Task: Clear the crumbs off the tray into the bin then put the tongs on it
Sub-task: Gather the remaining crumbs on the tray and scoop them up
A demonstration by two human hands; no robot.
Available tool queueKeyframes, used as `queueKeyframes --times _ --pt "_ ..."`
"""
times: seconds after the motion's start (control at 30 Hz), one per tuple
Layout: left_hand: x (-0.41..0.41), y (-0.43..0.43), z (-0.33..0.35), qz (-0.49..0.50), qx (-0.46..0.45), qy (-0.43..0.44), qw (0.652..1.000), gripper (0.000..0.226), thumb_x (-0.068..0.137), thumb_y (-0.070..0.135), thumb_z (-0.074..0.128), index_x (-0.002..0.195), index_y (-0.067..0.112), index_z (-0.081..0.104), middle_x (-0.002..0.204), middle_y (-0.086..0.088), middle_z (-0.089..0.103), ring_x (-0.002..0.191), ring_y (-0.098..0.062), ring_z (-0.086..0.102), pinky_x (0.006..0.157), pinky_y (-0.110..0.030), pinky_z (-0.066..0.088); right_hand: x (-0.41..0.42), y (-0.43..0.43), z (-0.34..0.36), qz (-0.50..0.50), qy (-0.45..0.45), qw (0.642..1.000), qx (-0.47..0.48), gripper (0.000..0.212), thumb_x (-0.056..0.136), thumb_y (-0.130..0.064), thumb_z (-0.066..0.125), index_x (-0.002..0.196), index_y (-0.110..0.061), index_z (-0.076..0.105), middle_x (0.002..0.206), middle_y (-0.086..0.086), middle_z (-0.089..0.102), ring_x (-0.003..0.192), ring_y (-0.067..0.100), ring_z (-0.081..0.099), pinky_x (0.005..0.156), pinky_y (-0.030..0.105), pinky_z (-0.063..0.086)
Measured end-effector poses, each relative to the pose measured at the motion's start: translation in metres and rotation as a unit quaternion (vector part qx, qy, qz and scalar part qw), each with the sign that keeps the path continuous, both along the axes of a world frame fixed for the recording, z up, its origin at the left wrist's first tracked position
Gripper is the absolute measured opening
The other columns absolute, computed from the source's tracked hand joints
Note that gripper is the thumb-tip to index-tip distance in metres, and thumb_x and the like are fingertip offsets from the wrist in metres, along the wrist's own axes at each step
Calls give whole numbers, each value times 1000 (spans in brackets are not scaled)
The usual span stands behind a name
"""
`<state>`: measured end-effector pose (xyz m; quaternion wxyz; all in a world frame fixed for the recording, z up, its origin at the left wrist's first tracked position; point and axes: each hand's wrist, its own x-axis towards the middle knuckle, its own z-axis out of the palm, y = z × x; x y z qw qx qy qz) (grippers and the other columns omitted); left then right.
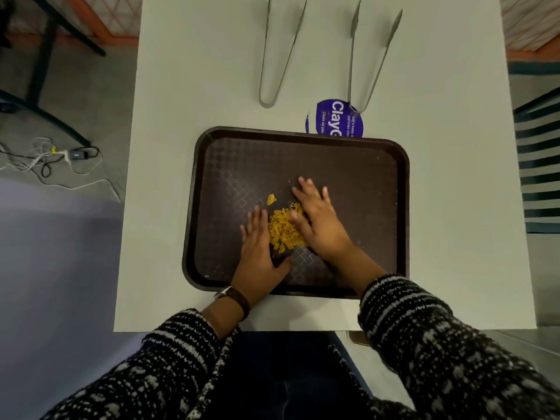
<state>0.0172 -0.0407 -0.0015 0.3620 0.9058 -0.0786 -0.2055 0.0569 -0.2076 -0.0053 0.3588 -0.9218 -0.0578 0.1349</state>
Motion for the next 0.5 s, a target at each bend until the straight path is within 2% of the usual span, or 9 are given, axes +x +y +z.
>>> queueKeyframes --times 0.13,0.23,0.37,0.43,0.5 --pt "11 -9 0 -21 12 -2 1000 101 77 53 50 147 10 -8 157 -8 -13 142 -17 -20 106 -17 -27 -27 2 4 21 24 996 82 61 95 -44 33 145 -9 30 154 7 26 145 15 14 121 36 4" --pt "22 -16 1 -20 8 -17 1000 98 84 43 59 147 10 -9 156 -8 -14 143 -17 -19 106 -15 -27 -42 9 7 -82 16 988 128 64 94 -55 26 146 -17 24 154 -1 22 145 10 12 120 31 1" --pt "38 -14 -3 -52 19 -18 998 93 87 36 58 147 7 -7 156 -11 -15 143 -20 -20 105 -16 -28 -51 26 10 -179 24 969 166 68 91 -62 24 145 -22 11 155 -4 14 146 7 5 117 22 -7" --pt "42 -12 -5 -79 16 -7 997 86 90 33 53 148 9 -5 156 -8 -15 141 -17 -21 107 -18 -27 -52 34 9 -211 34 961 173 71 90 -64 22 145 -22 8 155 -5 11 146 8 3 116 19 -11" --pt "42 -12 -5 -81 3 -3 997 72 94 32 40 148 11 -2 157 -6 -12 142 -14 -20 113 -27 -21 -52 40 8 -245 40 952 176 77 89 -67 19 147 -19 6 154 -7 9 146 9 1 115 20 -13"
